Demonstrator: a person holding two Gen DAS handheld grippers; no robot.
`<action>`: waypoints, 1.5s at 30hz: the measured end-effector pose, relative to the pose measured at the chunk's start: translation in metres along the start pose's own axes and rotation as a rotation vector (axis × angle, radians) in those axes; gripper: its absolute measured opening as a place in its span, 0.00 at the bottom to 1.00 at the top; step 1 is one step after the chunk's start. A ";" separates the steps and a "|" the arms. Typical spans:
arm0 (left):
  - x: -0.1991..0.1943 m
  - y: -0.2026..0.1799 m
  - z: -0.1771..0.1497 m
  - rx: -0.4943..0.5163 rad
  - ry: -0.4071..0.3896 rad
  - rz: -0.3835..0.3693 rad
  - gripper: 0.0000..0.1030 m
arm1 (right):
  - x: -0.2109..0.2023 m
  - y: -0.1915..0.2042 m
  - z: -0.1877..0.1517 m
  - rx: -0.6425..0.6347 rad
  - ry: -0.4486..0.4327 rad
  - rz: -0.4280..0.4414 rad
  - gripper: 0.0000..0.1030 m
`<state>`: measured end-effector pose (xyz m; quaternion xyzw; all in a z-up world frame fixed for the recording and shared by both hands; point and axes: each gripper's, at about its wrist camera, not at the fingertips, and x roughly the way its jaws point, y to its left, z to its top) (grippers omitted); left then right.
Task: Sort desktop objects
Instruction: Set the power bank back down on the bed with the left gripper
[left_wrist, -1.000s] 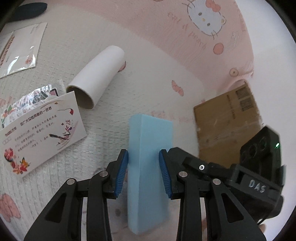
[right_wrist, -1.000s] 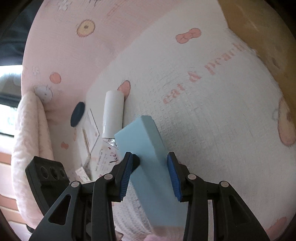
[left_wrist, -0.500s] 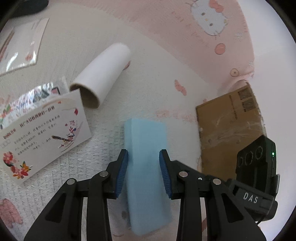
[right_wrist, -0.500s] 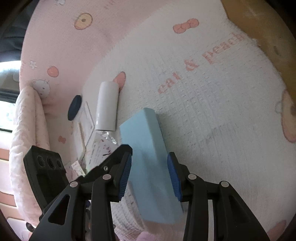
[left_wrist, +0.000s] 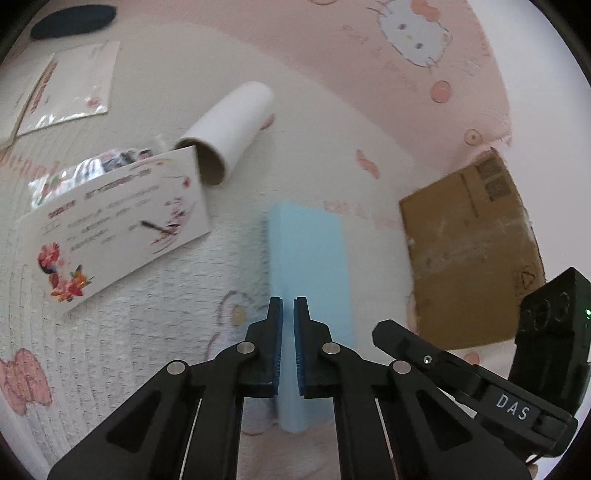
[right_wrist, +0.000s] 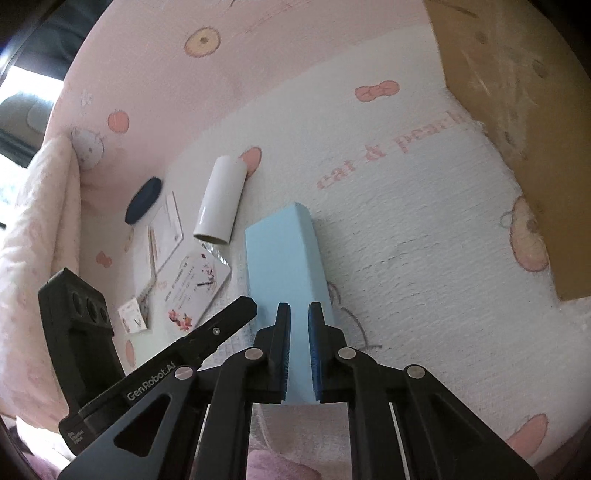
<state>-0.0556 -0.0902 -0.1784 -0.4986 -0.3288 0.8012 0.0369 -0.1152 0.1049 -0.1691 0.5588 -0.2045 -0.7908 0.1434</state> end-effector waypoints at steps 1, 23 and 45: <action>-0.001 0.002 0.001 0.000 -0.003 0.003 0.06 | 0.002 0.001 0.001 -0.008 0.005 -0.006 0.07; 0.013 0.004 0.007 -0.028 0.084 -0.029 0.02 | 0.014 -0.018 0.002 -0.038 0.031 -0.075 0.07; 0.036 -0.065 0.010 0.015 0.053 -0.095 0.43 | -0.038 -0.063 0.013 -0.048 -0.022 -0.258 0.47</action>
